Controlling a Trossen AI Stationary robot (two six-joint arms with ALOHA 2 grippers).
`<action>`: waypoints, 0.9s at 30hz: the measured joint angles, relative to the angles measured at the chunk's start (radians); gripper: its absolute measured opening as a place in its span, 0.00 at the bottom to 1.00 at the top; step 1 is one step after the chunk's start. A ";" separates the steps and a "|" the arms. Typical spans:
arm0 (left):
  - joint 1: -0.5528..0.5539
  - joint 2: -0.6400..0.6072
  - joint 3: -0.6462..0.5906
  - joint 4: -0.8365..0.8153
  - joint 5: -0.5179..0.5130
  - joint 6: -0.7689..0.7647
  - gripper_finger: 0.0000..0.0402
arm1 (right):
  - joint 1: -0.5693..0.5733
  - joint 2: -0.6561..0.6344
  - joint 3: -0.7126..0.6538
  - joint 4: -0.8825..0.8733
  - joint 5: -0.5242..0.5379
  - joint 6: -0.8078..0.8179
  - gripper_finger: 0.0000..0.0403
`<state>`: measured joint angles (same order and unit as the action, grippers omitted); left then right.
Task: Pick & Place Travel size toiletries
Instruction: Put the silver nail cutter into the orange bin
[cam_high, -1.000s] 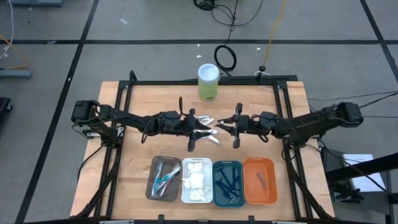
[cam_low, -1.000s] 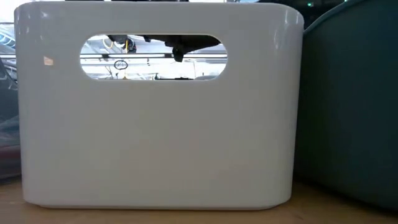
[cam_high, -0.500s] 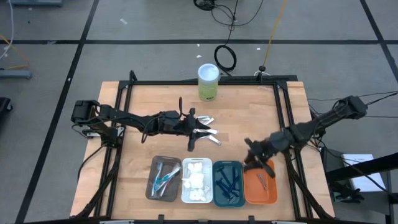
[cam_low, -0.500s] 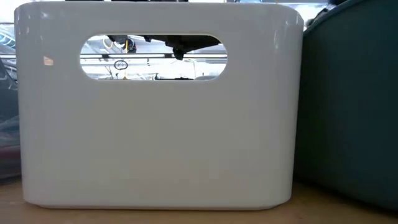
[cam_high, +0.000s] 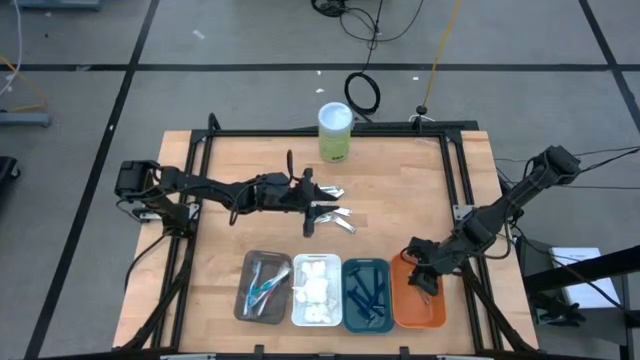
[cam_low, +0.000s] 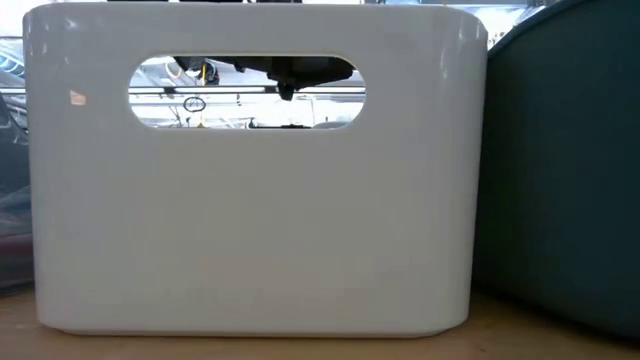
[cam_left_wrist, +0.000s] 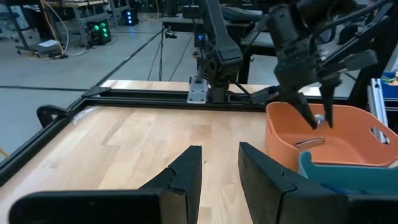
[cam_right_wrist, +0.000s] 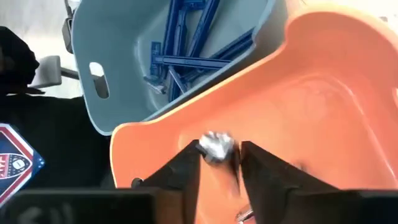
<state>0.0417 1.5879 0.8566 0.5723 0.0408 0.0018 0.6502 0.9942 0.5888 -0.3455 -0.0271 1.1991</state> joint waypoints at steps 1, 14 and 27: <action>0.001 0.000 0.000 -0.001 0.000 -0.004 0.26 | 0.000 0.000 0.000 0.000 0.000 0.000 0.27; 0.004 0.000 0.000 -0.023 0.000 -0.008 0.26 | -0.032 -0.002 0.000 0.093 0.027 -0.191 0.46; 0.004 0.000 0.000 -0.029 0.001 -0.003 0.26 | -0.348 -0.026 0.001 0.482 0.111 -0.858 0.42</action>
<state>0.0456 1.5879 0.8566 0.5438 0.0414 -0.0013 0.3025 0.9680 0.5895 0.1369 0.0843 0.3414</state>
